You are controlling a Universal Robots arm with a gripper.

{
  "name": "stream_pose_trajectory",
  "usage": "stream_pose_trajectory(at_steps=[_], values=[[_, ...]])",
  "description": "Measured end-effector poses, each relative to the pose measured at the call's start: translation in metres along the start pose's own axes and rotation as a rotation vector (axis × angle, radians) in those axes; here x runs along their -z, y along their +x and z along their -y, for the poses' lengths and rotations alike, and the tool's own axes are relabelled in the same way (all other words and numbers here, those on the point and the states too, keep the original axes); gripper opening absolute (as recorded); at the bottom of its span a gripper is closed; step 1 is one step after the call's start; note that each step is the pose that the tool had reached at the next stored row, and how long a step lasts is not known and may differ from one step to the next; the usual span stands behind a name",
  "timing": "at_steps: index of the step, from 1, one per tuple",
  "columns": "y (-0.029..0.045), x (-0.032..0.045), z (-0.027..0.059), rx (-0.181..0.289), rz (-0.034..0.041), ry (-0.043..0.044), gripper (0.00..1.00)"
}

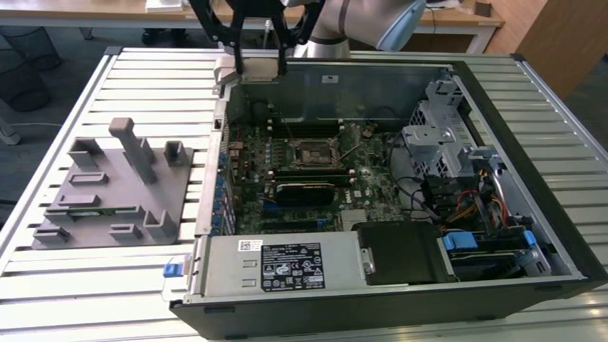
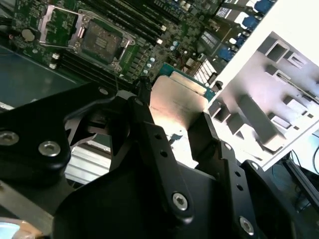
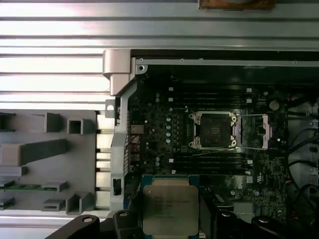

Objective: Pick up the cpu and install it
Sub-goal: 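Pick up the cpu and move it towards the insertion slot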

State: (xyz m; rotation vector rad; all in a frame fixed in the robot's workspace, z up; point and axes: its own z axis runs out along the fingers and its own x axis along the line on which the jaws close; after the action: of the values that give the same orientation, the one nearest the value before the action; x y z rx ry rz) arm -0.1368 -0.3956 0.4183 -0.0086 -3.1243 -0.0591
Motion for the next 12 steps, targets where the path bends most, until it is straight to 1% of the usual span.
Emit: stream_pose_trajectory(at_steps=[6,9,12], values=[[-0.0265,-0.0018,-0.0049,0.0,0.0,0.0,0.54],[-0.0327,-0.0031,-0.0066,0.002,0.0,-0.0002,0.54],[-0.0382,-0.0051,-0.012,0.002,0.0,-0.0003,0.54]])
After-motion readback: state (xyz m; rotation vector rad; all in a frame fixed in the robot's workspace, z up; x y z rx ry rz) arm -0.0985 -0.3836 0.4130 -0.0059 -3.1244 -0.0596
